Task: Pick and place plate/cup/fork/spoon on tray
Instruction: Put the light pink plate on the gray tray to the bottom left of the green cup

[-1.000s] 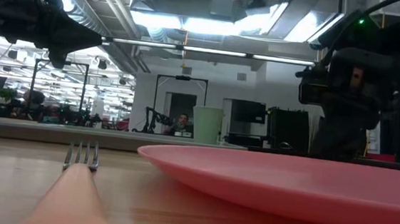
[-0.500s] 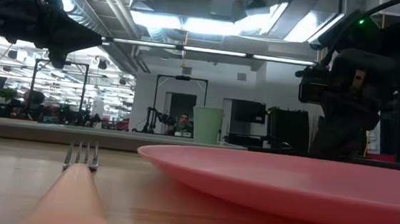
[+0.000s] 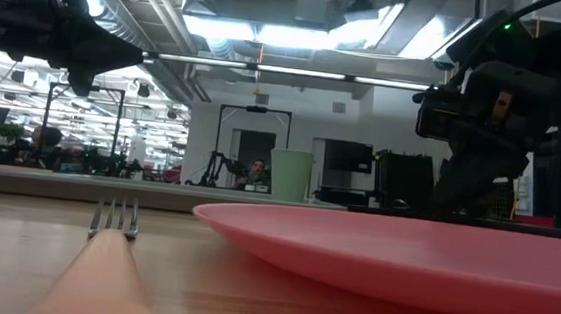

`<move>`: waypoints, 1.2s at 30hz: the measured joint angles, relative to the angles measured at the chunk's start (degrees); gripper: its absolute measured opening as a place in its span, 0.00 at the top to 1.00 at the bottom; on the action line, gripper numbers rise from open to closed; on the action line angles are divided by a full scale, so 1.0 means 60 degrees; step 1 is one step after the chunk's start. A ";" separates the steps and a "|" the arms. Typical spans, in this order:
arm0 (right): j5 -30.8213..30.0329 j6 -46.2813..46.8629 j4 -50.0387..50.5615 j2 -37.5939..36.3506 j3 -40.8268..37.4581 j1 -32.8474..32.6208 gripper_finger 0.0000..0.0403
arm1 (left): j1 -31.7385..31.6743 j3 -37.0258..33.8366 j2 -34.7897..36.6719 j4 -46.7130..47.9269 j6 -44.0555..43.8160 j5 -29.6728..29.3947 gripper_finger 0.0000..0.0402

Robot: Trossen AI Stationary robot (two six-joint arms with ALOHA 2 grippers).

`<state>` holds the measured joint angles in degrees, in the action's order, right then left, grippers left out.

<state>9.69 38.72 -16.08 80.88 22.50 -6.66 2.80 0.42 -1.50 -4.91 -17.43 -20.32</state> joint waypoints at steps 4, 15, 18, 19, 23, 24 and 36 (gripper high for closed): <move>0.0000 0.0022 0.0000 0.0000 0.0000 0.0000 0.74 | 0.0001 -0.0003 0.0000 0.0033 0.0000 0.0001 0.90; -0.0159 0.0466 0.0202 0.0015 0.0000 0.0000 0.72 | 0.0002 -0.0003 0.0000 0.0033 0.0000 0.0003 0.90; -0.0107 0.0509 0.0232 0.0015 0.0000 0.0000 0.72 | 0.0001 -0.0003 0.0000 0.0033 0.0000 0.0000 0.90; -0.0054 0.0521 0.0230 0.0015 0.0000 0.0000 0.72 | 0.0002 -0.0002 0.0000 0.0033 0.0000 0.0002 0.90; 0.0095 0.0516 0.0233 0.0015 0.0000 -0.0007 0.72 | -0.0001 -0.0001 0.0000 0.0031 0.0004 0.0004 0.90; 0.0090 0.0514 0.0231 0.0015 0.0000 -0.0007 0.72 | 0.0000 0.0000 0.0000 0.0032 0.0004 0.0004 0.90; 0.0160 0.1019 -0.0015 0.0766 0.0004 -0.0242 0.72 | 0.0002 -0.0003 0.0004 0.0033 0.0004 0.0004 0.90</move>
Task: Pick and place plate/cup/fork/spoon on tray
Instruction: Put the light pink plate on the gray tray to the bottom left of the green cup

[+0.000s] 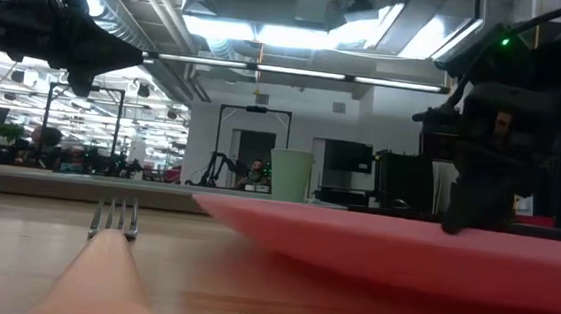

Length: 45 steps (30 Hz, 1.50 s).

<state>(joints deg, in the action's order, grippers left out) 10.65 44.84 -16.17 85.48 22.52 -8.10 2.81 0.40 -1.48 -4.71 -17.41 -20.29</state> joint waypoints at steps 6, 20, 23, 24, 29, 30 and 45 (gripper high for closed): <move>-0.0051 0.0403 -0.0161 0.0154 0.0004 -0.0252 0.72 | -0.0003 0.0004 0.0000 0.0000 0.0000 0.0000 0.90; -0.0228 0.2742 -0.0615 0.0203 -0.0004 -0.0571 0.95 | 0.0000 0.0001 0.0000 0.0003 0.0002 0.0000 0.90; 0.0016 0.2780 -0.1101 0.0196 0.0002 -0.0567 0.98 | -0.0002 0.0002 0.0000 0.0000 0.0002 0.0000 0.90; 0.0130 0.2755 -0.1383 0.0196 -0.0004 -0.0561 0.98 | 0.0000 0.0000 0.0000 0.0004 0.0004 0.0000 0.90; 0.0441 0.2736 -0.2482 -0.0298 -0.0004 -0.0227 0.99 | 0.0000 0.0004 0.0000 0.0000 0.0004 0.0000 0.90; 0.0413 0.2687 -0.2508 -0.0491 0.0016 -0.0125 0.99 | -0.0001 0.0001 0.0000 0.0000 0.0004 0.0000 0.90; -0.3679 -0.3155 -0.0121 -0.1310 0.3674 0.1975 0.99 | 0.0000 0.0290 0.0000 -0.0292 0.1723 0.0954 0.90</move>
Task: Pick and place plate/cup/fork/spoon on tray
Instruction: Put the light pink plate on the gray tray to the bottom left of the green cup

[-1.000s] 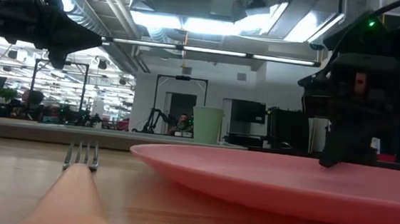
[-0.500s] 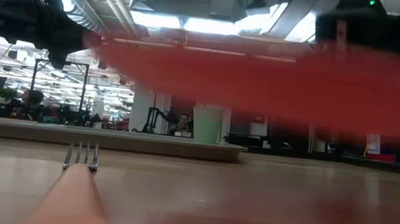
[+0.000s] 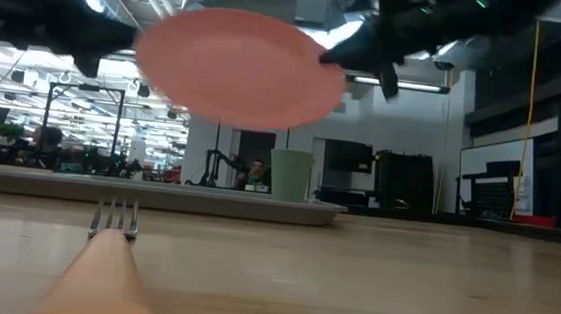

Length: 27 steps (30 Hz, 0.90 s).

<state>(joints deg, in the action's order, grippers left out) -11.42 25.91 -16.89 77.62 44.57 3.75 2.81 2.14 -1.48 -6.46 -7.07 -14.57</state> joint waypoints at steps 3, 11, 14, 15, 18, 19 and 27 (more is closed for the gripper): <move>-0.1282 -0.1501 0.1478 0.0253 0.1549 0.0233 0.99 | 0.0000 0.0207 0.0004 0.1035 -0.0019 0.1127 0.90; -0.1155 -0.3273 0.3423 0.1902 0.5167 0.1627 0.99 | 0.0000 0.0243 0.0000 0.2150 -0.0751 0.2432 0.90; -0.0279 -0.3448 0.3909 0.3028 0.6599 0.2300 0.99 | 0.0000 0.0253 0.0000 0.1954 -0.0812 0.2831 0.90; 0.0138 -0.3469 0.4207 0.3462 0.7139 0.2523 0.99 | 0.0000 0.0253 0.0000 0.1909 -0.0899 0.3033 0.90; 0.1588 -0.3623 0.5313 0.4915 0.8912 0.3130 0.99 | 0.0004 0.0253 0.0000 0.1761 -0.1133 0.3386 0.90; 0.2032 -0.3656 0.5758 0.5403 0.9555 0.3280 0.99 | 0.0004 0.0258 0.0000 0.1709 -0.1221 0.3385 0.90; 0.5787 -0.3874 0.9047 0.8883 1.4376 0.4089 0.99 | 0.0004 0.0260 0.0000 0.1649 -0.1298 0.3308 0.90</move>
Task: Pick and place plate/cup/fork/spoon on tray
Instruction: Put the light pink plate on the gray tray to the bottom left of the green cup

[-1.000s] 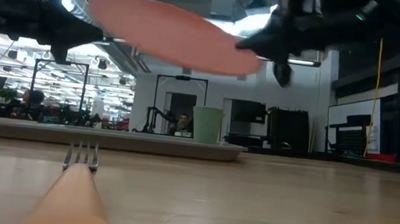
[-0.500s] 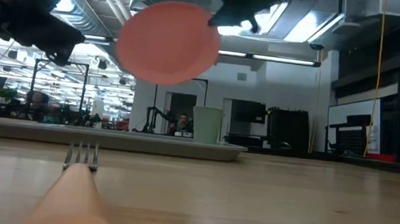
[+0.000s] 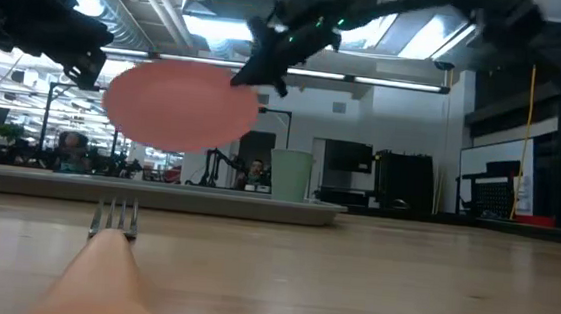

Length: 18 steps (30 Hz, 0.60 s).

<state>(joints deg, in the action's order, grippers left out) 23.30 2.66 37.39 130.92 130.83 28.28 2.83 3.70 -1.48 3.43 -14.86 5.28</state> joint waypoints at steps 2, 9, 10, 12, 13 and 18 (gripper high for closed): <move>0.0624 -0.0005 0.0422 0.0665 0.0720 0.0097 0.99 | 0.0000 0.0000 0.0000 -0.0032 0.0001 -0.0004 0.90; 0.1561 0.0498 -0.0344 0.1224 -0.0129 0.0272 0.99 | -0.0004 0.0000 0.0000 -0.0031 0.0001 -0.0136 0.90; 0.1515 0.0534 -0.0291 0.1287 -0.0151 0.0272 0.99 | -0.0004 0.0000 0.0000 -0.0024 0.0001 -0.0221 0.90; 0.1448 0.0523 -0.0277 0.1380 -0.0154 0.0232 0.99 | -0.0007 0.0000 0.0000 -0.0027 0.0041 -0.0359 0.90; 0.1442 0.0523 -0.0262 0.1380 -0.0154 0.0208 0.99 | -0.0004 0.0000 0.0000 -0.0018 0.0045 -0.0443 0.90; 0.1101 0.0268 0.0060 0.1471 -0.0140 0.0054 0.99 | -0.0004 0.0001 0.0000 -0.0013 0.0063 -0.0532 0.90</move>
<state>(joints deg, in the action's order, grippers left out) 29.90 4.27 37.75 139.74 129.99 28.60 2.81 3.71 -1.48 3.36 -14.48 2.08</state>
